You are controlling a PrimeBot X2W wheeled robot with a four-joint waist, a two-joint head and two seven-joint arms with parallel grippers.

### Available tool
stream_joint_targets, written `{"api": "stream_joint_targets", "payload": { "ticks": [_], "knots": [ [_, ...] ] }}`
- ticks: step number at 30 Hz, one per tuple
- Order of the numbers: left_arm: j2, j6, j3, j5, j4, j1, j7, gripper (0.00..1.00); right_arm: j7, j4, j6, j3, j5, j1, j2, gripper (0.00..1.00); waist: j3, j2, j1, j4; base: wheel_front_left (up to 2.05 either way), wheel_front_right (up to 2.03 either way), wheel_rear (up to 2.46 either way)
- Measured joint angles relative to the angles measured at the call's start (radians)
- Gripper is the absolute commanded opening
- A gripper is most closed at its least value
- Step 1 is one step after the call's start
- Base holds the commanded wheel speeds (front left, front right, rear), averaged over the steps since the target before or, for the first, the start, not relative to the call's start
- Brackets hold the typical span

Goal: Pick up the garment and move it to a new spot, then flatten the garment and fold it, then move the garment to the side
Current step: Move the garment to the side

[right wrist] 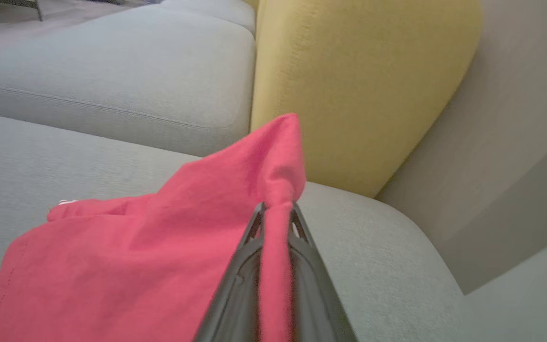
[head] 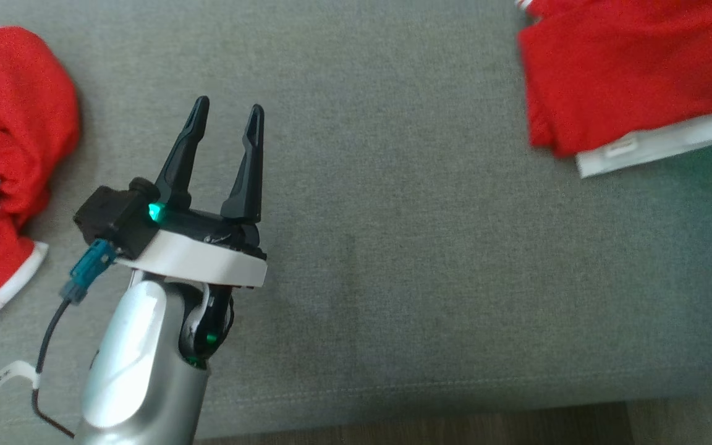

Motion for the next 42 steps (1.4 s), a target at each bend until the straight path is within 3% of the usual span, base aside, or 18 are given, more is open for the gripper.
{"api": "stream_joint_targets", "payload": {
  "ticks": [7,11,16,17,18,19,20,26,31,37,42],
  "knots": [
    [-0.001,-0.008,0.005,0.0,0.007,-0.004,0.0,1.0,0.033,0.031,0.0,-0.122,-0.036,-0.016,-0.006,0.0,0.051,0.0,0.0,-0.021,0.0,0.0,0.0],
    [-0.001,-0.008,0.008,0.008,0.007,-0.011,0.0,1.0,0.048,0.045,0.0,-0.236,-0.139,-0.045,0.013,0.0,0.064,0.0,-0.0001,-0.028,0.0,0.0,0.0],
    [-0.001,-0.009,0.009,0.008,0.007,-0.012,0.0,1.0,0.054,0.03,0.0,-0.302,-0.238,-0.048,0.071,0.0,0.067,0.0,-0.0001,-0.027,0.0,0.0,0.0],
    [-0.001,-0.009,0.011,0.008,0.007,-0.012,0.0,1.0,0.057,0.024,0.0,-0.316,-0.249,-0.048,0.082,0.4,0.067,0.0,-0.0001,-0.027,0.0,0.0,0.0],
    [-0.001,-0.009,0.012,0.008,0.008,-0.012,-0.001,1.0,0.059,0.016,0.0,-0.33,-0.255,-0.048,0.093,0.48,0.067,0.0,-0.0001,-0.028,0.0,0.0,0.0],
    [-0.001,-0.009,0.014,0.008,0.011,-0.012,-0.001,1.0,0.059,0.008,0.0,-0.336,-0.258,-0.047,0.098,0.93,0.067,0.0,-0.0001,-0.028,0.0,0.0,0.0],
    [-0.001,-0.009,0.016,0.008,0.014,-0.012,0.0,1.0,0.06,0.003,0.0,-0.336,-0.262,-0.046,0.102,1.0,0.066,0.0,-0.0001,-0.028,0.0,0.0,0.0],
    [-0.001,-0.009,0.018,0.003,0.029,-0.01,-0.001,1.0,0.059,-0.025,0.0,-0.353,-0.27,-0.041,0.113,1.0,0.042,0.0,-0.0001,-0.022,0.0,0.0,0.0],
    [-0.001,-0.009,0.021,-0.014,0.039,-0.005,-0.001,1.0,0.048,-0.054,0.0,-0.31,-0.248,-0.024,0.139,1.0,-0.006,0.0,-0.0001,-0.011,0.0,0.0,0.0],
    [-0.001,-0.005,0.039,-0.038,0.051,0.058,-0.001,1.0,0.014,-0.123,0.0,-0.225,-0.189,0.032,0.219,1.0,-0.092,0.0001,-0.0002,0.011,0.0,0.0,0.0],
    [0.0,0.01,0.06,-0.016,0.057,0.122,-0.001,1.0,-0.051,-0.212,0.0,-0.166,-0.126,0.193,0.302,1.0,-0.179,0.0001,-0.0002,0.045,0.0,0.0,0.0]
  ]
}}
